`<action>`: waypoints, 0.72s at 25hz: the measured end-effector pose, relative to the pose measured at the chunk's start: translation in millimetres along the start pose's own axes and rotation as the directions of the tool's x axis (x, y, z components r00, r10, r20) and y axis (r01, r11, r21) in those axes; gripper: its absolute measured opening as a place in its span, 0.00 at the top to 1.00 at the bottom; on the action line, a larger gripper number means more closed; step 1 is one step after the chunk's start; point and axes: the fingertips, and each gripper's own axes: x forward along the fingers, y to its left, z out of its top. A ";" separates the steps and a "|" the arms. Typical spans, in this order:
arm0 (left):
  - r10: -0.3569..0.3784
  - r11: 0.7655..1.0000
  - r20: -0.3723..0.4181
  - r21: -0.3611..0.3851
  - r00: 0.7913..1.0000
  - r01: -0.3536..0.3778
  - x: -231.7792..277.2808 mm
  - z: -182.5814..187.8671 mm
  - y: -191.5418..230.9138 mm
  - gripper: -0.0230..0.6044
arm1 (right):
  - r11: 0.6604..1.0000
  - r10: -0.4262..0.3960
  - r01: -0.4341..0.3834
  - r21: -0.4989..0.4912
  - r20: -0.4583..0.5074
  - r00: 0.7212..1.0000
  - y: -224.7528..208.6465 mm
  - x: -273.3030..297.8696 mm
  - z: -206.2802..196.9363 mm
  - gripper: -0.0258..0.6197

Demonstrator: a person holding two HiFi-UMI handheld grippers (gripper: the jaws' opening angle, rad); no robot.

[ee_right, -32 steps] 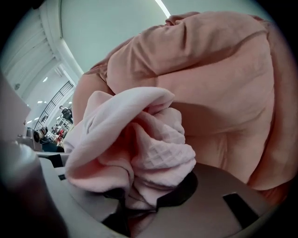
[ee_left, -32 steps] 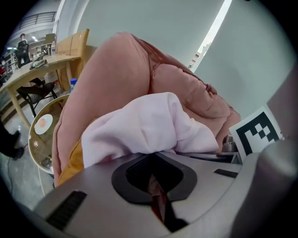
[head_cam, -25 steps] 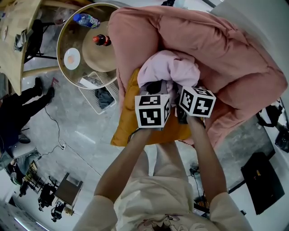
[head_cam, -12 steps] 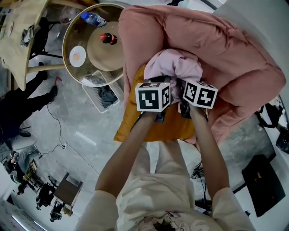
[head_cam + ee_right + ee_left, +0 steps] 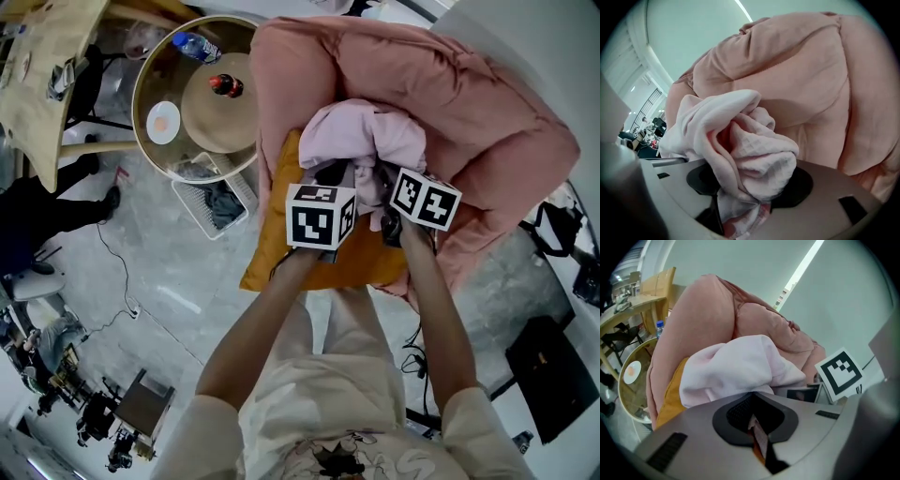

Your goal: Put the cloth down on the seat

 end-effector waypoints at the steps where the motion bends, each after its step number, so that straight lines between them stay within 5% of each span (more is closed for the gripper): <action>1: -0.014 1.000 -0.012 0.022 1.000 0.014 -2.8 -3.3 -4.1 0.96 | 1.000 -0.014 0.014 -0.011 0.006 1.000 -1.3 -4.1 1.2 0.52; 6: -0.056 0.997 -0.032 0.056 0.998 0.058 -22.3 -20.7 -21.7 0.96 | 0.994 -0.062 0.067 -0.086 0.067 0.996 -0.2 -32.3 9.9 0.52; 13: -0.068 0.995 -0.008 0.070 0.998 0.068 -48.7 -24.0 -33.1 0.96 | 0.996 -0.092 0.092 0.006 0.117 0.989 0.2 -60.9 6.7 0.52; 18: -0.106 0.977 -0.005 0.183 0.994 0.105 -69.3 -23.8 -54.7 0.96 | 0.991 -0.120 0.109 0.080 0.136 0.983 2.9 -79.5 -2.1 0.52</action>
